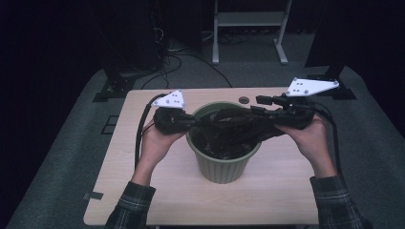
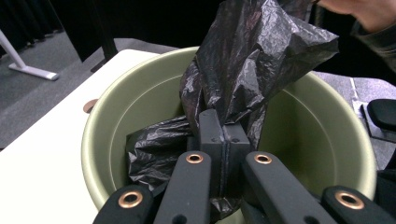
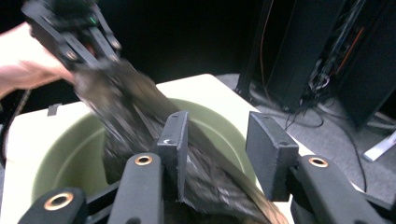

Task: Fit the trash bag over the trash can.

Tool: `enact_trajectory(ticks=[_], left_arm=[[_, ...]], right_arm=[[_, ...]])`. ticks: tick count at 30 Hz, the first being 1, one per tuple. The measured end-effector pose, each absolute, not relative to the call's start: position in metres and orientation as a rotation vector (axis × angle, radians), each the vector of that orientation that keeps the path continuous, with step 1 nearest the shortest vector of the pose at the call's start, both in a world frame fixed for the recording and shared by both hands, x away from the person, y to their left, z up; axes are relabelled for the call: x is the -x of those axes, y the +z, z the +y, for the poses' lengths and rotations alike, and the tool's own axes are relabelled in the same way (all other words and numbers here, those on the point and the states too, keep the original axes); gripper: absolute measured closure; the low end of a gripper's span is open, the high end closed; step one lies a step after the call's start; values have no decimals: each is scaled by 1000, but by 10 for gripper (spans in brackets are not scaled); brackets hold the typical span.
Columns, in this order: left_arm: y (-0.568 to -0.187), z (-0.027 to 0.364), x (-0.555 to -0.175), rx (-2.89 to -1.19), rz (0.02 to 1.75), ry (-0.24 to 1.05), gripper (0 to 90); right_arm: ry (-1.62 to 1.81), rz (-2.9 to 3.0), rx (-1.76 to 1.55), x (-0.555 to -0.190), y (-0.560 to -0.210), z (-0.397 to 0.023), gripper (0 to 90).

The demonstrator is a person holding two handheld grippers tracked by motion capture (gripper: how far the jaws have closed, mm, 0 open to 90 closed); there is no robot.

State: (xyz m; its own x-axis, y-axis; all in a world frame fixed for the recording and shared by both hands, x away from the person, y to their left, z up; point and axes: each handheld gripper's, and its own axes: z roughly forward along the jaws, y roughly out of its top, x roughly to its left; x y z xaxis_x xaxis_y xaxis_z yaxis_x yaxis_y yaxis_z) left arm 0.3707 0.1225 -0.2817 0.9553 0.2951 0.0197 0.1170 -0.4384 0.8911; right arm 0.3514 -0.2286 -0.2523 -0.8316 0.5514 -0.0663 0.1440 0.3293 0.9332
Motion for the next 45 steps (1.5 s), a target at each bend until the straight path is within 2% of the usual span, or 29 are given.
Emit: enact_trajectory(ticks=[8, 11, 12, 14, 17, 18, 19, 23, 25, 33, 41, 42, 43, 45], left_arm=[[-282, 128, -364, -2030, 278, 208, 896], [-282, 131, -364, -2027, 277, 208, 896], [-282, 131, -364, -2028, 276, 207, 896], [-283, 133, -363, -2019, 281, 208, 880], [-281, 138, -361, -2013, 290, 220, 659], [-279, 141, -360, -2000, 288, 228, 537], [-276, 145, -359, -1988, 283, 219, 537], [-259, 157, -354, -1952, 272, 247, 416], [-251, 157, -355, -1944, 274, 261, 404], [-237, 116, -372, -1954, 231, 234, 407], [-250, 64, -393, -2047, 207, 149, 423], [-252, 59, -395, -2055, 199, 132, 474], [-254, 56, -396, -2072, 190, 118, 474], [-258, 50, -398, -2106, 180, 108, 653]], right_arm=[[1413, 2272, -647, -375, -271, -217, 573], [1405, 2295, -653, -381, -276, -214, 666], [1402, 2308, -654, -383, -278, -213, 786], [1399, 2322, -630, -382, -280, -211, 890], [1420, 2328, -616, -380, -280, -210, 900], [1425, 2325, -606, -378, -280, -209, 900], [1425, 2325, -606, -378, -280, -209, 900], [1434, 2328, -585, -375, -281, -208, 900], [1438, 2330, -579, -374, -281, -208, 900], [1495, 2343, -551, -372, -283, -203, 900], [1527, 2350, -521, -369, -280, -200, 900], [1539, 2345, -514, -368, -279, -200, 900], [1539, 2345, -514, -368, -279, -200, 900], [1553, 2339, -510, -367, -277, -202, 900]])
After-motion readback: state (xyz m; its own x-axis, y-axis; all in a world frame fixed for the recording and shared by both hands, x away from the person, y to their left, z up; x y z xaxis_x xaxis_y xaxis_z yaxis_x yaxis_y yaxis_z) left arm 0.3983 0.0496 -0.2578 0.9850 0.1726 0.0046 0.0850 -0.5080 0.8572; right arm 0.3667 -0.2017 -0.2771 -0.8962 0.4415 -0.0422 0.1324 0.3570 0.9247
